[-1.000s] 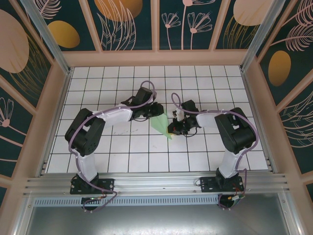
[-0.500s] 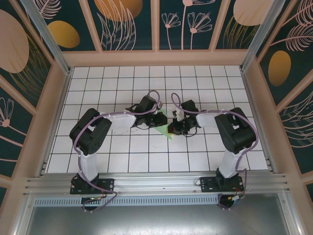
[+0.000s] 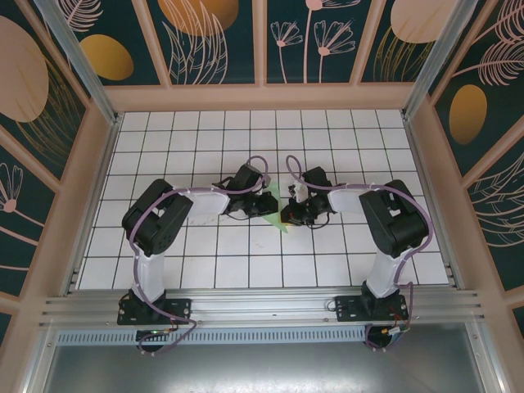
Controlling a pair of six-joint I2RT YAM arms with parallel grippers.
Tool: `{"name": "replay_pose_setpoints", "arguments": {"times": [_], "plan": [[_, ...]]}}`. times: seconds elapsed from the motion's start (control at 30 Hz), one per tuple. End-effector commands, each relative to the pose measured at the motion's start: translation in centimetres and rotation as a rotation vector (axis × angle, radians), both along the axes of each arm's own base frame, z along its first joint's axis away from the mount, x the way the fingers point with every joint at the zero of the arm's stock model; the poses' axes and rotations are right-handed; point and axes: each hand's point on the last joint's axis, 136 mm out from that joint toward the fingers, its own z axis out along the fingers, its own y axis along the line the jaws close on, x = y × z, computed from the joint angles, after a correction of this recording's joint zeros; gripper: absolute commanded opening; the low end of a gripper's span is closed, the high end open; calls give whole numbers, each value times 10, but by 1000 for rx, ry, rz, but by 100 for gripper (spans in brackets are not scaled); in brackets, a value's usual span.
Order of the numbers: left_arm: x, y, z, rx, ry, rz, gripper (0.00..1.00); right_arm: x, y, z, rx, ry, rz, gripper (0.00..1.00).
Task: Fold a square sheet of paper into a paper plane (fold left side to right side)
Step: Fourth fold the wing at the center of the table.
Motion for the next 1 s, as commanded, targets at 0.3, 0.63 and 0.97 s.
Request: {"name": "replay_pose_setpoints", "arguments": {"times": [0.3, 0.63, 0.97], "plan": [[20, 27, -21, 81, 0, 99, 14, -38, -52, -57, -318, 141, 5, 0], [53, 51, -15, 97, -50, 139, 14, -45, -56, -61, -330, 159, 15, 0], [86, 72, -15, 139, -79, 175, 15, -48, -57, -61, -329, 167, 16, 0]]}}
